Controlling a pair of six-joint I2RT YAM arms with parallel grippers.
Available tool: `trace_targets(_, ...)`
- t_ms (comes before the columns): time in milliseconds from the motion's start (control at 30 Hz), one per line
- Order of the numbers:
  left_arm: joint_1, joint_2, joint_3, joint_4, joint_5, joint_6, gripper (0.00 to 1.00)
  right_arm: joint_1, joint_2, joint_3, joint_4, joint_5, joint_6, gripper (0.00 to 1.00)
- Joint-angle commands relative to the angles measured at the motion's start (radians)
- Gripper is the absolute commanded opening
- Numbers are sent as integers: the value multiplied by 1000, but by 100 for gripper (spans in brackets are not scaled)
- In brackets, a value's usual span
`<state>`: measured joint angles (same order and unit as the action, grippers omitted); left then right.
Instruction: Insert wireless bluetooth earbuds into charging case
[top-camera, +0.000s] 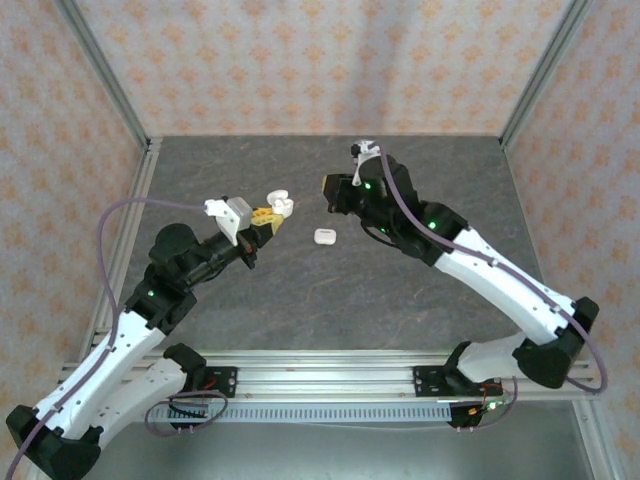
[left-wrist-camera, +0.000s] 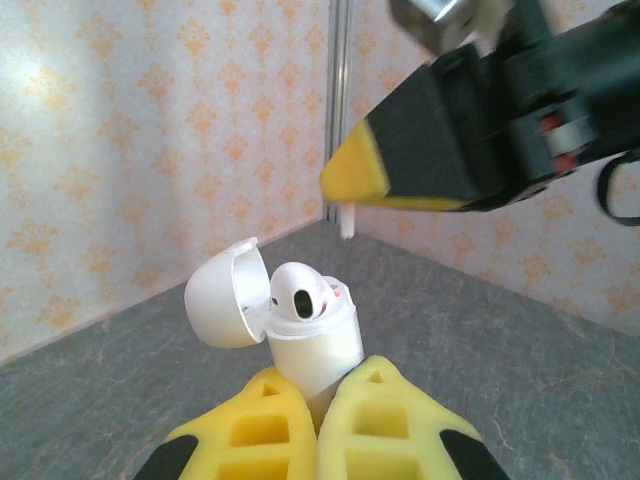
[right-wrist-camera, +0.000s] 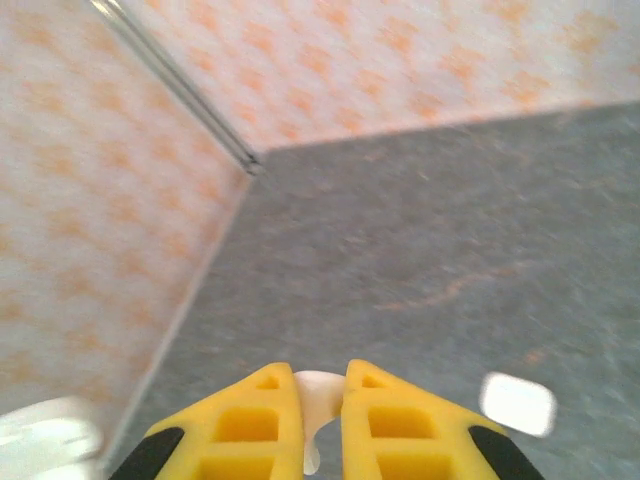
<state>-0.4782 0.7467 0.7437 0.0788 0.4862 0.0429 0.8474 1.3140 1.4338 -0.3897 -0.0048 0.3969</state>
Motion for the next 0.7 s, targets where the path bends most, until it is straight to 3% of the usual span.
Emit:
trace_targets(0,-13,5,41,68,-12,-16,0,47,-38,-27,196,-25,3,13)
trace_targets(233,-30,6,51,62,-27,-17,0,112,-22,-19,258,-64,-42,13)
trace_targets(667,-39,2,59,58,-35,-12,0,125,4,-62,295,-83,-68,13)
